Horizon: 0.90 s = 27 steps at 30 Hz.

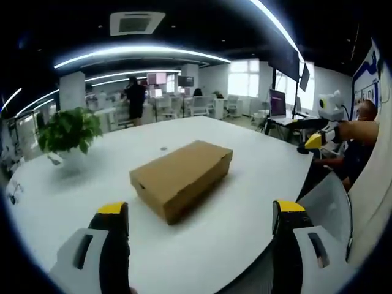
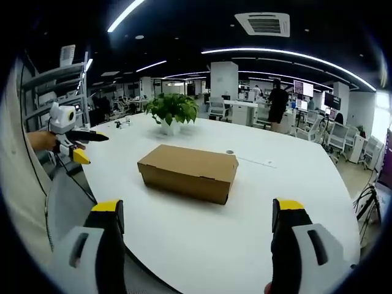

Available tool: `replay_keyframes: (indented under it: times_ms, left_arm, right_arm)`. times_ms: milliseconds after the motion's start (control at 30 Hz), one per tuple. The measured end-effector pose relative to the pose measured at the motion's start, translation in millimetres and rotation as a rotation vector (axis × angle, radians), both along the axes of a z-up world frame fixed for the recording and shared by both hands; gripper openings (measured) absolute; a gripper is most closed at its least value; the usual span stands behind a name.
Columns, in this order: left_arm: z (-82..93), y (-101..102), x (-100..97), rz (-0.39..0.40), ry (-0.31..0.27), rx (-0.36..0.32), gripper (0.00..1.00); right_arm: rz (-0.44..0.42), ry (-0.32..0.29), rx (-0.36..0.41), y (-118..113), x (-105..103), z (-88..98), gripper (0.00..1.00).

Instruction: Operate the shoe box by opening the lid, removing the specified soft item, and placing it in the target area until the item is outside and the box remains undamaged.

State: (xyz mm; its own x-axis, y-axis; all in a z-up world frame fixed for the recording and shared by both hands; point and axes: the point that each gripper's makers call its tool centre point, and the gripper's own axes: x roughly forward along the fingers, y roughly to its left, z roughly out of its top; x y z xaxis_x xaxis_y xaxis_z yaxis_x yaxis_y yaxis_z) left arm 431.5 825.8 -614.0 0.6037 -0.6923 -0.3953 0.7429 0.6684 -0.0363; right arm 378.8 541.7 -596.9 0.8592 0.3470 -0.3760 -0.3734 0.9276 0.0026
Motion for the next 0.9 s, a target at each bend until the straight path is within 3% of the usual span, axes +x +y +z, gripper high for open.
replay_keyframes:
  times_ms: [900]
  left_arm:
    - [-1.4, 1.6, -0.1, 0.001, -0.002, 0.001, 1.00]
  right_arm:
    - [0.003, -0.005, -0.006, -0.6, 0.3, 1.6, 0.96]
